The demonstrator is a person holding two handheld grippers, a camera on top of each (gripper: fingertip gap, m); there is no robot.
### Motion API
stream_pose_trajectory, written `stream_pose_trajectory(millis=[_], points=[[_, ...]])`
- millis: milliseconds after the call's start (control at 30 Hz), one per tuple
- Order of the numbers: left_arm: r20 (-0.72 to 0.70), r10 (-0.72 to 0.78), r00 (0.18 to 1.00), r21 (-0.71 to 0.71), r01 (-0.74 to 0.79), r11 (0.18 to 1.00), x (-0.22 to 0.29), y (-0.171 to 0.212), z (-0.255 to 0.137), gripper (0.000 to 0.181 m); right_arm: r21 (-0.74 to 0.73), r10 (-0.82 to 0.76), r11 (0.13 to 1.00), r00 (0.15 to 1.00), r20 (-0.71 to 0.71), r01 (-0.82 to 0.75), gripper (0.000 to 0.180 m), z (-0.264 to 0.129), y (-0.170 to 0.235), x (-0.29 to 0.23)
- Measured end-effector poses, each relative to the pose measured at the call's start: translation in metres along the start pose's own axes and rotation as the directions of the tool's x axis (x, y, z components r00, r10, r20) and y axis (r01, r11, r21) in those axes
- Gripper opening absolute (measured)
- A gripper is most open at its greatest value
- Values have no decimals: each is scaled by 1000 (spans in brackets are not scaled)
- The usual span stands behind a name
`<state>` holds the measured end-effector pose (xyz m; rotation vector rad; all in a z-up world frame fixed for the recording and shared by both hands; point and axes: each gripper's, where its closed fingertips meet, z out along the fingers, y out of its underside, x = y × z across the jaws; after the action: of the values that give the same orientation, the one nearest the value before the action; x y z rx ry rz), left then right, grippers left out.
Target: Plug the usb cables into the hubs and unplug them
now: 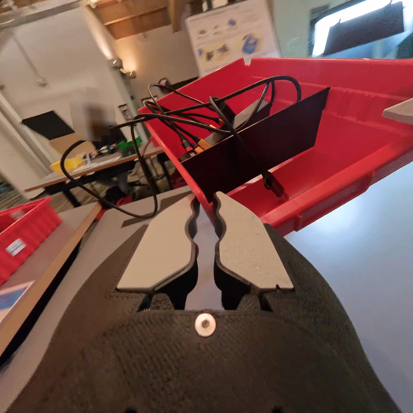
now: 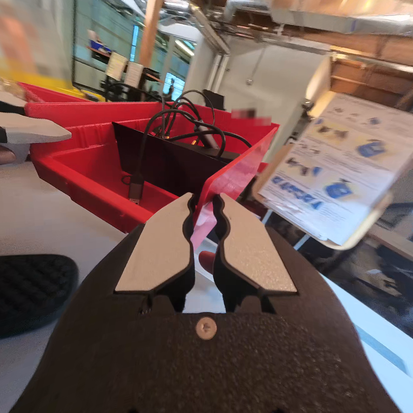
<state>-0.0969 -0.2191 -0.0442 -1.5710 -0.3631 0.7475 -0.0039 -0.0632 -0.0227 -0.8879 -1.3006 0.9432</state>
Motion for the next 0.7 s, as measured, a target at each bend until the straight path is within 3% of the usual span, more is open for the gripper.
stream_pose_trajectory(millis=[167,333,467,567,667,700], points=[[166,37,985,-134,-15,991,-79,55,-11,7,-41,120,993,975,185,-114,16,83,39,-72],[200,32,979,-233,15,972,-117,120,4,6,-128,162,983,957,240,-134,17,131,95,-118],[174,-2,985,-286,52,957,-116,169,26,5,-250,161,963,955,250,-97,19,142,143,-129],[177,-60,982,-244,103,964,-110,185,40,6,-276,141,959,956,257,-67,22,140,163,-128],[120,-55,991,-302,89,949,-106,194,44,9,-308,128,951,912,390,-2,30,126,166,-128],[86,-71,994,-330,95,939,-105,196,43,21,-294,119,956,896,429,14,37,119,162,-121]])
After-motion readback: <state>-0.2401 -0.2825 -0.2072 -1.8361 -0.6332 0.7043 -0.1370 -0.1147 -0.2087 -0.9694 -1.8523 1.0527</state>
